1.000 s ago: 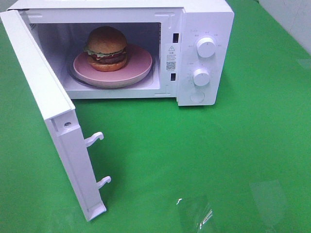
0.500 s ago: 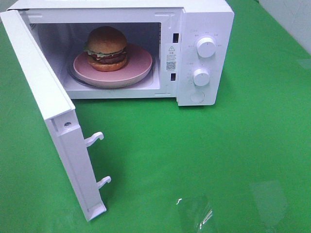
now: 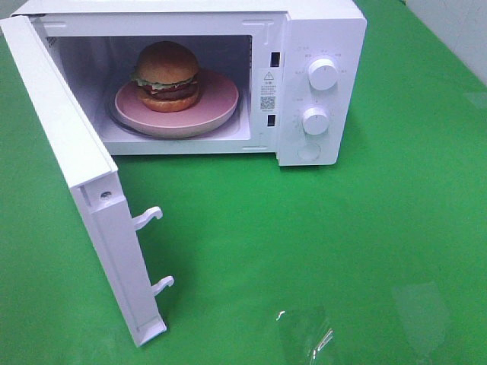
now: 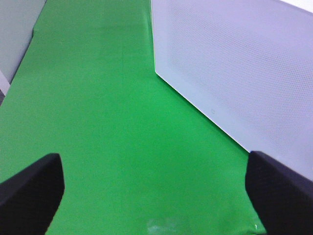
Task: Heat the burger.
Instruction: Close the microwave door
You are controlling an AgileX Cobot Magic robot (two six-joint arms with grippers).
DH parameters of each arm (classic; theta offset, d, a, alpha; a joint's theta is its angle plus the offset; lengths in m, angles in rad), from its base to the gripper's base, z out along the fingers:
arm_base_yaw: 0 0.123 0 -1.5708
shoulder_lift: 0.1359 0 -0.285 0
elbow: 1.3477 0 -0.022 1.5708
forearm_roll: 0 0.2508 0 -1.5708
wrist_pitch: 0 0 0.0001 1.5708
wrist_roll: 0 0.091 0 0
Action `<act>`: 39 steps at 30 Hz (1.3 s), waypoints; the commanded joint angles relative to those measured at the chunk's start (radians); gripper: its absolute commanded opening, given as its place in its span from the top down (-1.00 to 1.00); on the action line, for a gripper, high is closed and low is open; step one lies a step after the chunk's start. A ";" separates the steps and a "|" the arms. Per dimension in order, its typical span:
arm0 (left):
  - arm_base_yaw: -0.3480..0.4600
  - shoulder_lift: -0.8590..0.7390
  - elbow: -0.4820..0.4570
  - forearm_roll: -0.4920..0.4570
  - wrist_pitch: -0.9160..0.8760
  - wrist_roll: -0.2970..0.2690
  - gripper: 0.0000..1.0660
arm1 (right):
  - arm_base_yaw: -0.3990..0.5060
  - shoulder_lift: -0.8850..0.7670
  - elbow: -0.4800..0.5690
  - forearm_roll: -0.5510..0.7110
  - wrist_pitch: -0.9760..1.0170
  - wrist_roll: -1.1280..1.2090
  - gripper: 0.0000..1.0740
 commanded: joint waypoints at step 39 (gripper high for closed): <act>0.003 0.417 0.011 -0.016 -0.571 -0.015 1.00 | -0.007 -0.028 0.000 -0.002 -0.007 -0.004 -0.41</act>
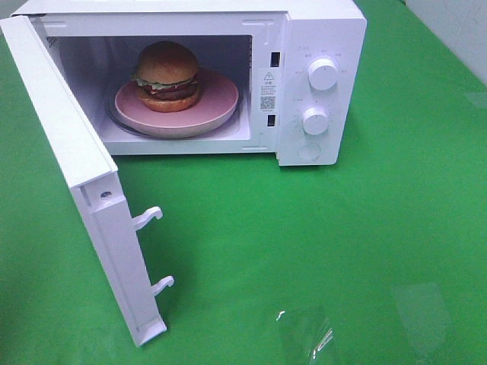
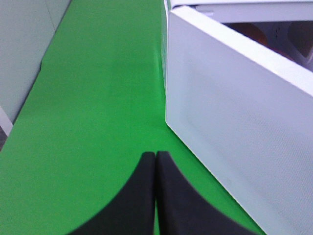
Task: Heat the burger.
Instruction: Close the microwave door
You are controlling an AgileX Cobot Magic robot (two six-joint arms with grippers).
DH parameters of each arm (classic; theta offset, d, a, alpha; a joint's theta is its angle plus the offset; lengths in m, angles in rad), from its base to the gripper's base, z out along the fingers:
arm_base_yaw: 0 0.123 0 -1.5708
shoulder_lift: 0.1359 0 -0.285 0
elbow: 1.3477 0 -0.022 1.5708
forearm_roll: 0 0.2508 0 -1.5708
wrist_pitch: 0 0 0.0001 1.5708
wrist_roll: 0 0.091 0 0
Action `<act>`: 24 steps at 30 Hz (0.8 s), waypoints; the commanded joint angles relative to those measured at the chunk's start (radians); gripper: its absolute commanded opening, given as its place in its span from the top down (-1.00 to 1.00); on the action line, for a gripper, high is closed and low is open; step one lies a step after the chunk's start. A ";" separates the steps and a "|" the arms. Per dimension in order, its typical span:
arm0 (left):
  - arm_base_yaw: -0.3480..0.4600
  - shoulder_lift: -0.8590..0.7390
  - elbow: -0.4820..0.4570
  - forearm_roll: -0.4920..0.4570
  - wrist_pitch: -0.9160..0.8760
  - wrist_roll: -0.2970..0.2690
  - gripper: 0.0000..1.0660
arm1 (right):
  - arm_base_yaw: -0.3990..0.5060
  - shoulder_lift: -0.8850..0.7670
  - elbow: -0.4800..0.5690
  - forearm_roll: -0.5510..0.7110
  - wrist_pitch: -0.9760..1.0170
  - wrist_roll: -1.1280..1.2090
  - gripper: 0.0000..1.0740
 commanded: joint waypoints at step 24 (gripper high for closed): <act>0.003 0.408 0.364 0.077 -1.077 -0.056 1.00 | -0.007 -0.028 0.000 -0.003 -0.007 -0.004 -0.41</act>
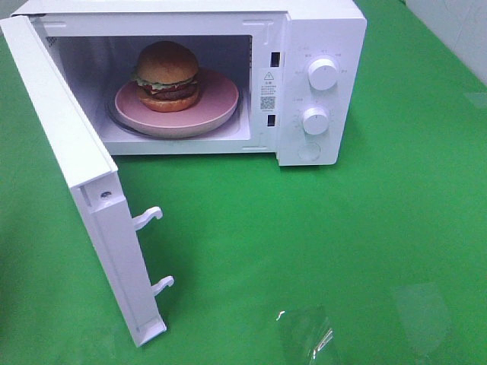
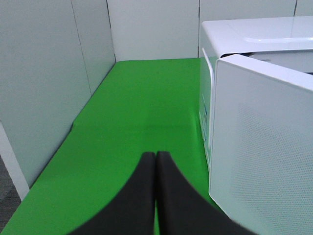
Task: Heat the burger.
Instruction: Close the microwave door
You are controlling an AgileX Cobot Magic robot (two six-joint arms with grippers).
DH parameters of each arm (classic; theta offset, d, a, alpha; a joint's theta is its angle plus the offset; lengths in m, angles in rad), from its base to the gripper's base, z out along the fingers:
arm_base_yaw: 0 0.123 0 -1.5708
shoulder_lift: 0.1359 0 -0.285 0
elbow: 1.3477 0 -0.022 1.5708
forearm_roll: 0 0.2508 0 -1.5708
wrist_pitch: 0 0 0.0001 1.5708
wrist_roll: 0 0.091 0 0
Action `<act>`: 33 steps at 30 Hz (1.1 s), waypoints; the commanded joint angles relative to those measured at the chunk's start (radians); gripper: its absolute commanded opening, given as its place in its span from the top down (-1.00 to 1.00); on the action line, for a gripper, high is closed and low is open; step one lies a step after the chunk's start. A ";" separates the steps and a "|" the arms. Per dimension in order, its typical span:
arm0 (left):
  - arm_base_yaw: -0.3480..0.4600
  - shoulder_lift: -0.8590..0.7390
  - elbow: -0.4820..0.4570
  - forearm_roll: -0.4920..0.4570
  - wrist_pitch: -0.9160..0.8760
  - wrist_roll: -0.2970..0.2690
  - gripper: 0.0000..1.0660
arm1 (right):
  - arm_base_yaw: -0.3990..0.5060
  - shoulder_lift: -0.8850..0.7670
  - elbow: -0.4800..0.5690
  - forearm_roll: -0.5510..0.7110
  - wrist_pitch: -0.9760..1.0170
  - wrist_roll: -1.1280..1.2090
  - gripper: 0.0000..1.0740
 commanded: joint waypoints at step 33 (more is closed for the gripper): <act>-0.034 0.650 -0.143 0.655 -0.443 -0.444 1.00 | -0.007 -0.028 0.000 -0.003 -0.007 -0.003 -0.41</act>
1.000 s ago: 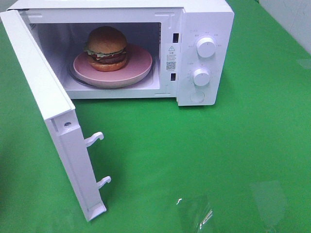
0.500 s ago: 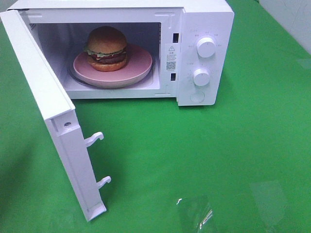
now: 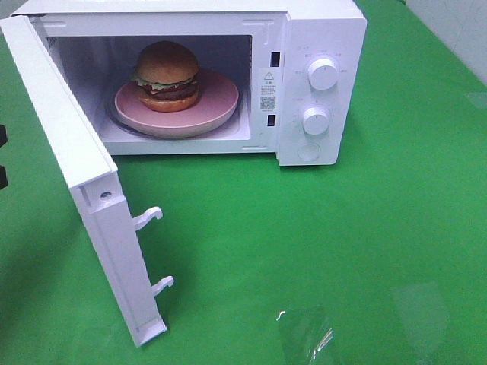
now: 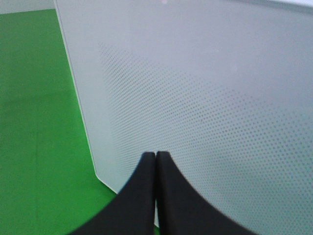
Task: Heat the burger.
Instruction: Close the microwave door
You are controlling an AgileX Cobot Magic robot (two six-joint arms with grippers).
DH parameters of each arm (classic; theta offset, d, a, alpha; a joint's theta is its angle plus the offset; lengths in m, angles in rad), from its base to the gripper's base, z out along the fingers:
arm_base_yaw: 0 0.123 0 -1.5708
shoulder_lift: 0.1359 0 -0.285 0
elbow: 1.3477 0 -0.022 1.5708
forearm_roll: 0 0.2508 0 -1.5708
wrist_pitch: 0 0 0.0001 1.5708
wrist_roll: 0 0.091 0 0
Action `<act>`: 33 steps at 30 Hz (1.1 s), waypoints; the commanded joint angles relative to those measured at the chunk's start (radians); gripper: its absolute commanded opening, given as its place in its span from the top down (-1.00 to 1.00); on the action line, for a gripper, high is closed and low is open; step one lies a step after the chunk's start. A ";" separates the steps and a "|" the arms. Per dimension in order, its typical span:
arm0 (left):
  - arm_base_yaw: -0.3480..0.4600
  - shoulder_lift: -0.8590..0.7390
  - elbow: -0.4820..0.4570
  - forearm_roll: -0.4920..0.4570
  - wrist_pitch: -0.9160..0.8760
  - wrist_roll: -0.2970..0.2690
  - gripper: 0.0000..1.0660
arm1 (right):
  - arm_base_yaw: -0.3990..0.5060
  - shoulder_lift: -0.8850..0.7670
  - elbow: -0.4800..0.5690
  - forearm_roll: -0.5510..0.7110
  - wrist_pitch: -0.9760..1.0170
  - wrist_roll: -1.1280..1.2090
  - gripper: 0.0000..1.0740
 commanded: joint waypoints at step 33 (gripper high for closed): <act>-0.343 0.282 -0.206 -0.217 -0.026 0.062 1.00 | -0.007 -0.028 0.000 -0.002 -0.008 -0.005 -0.41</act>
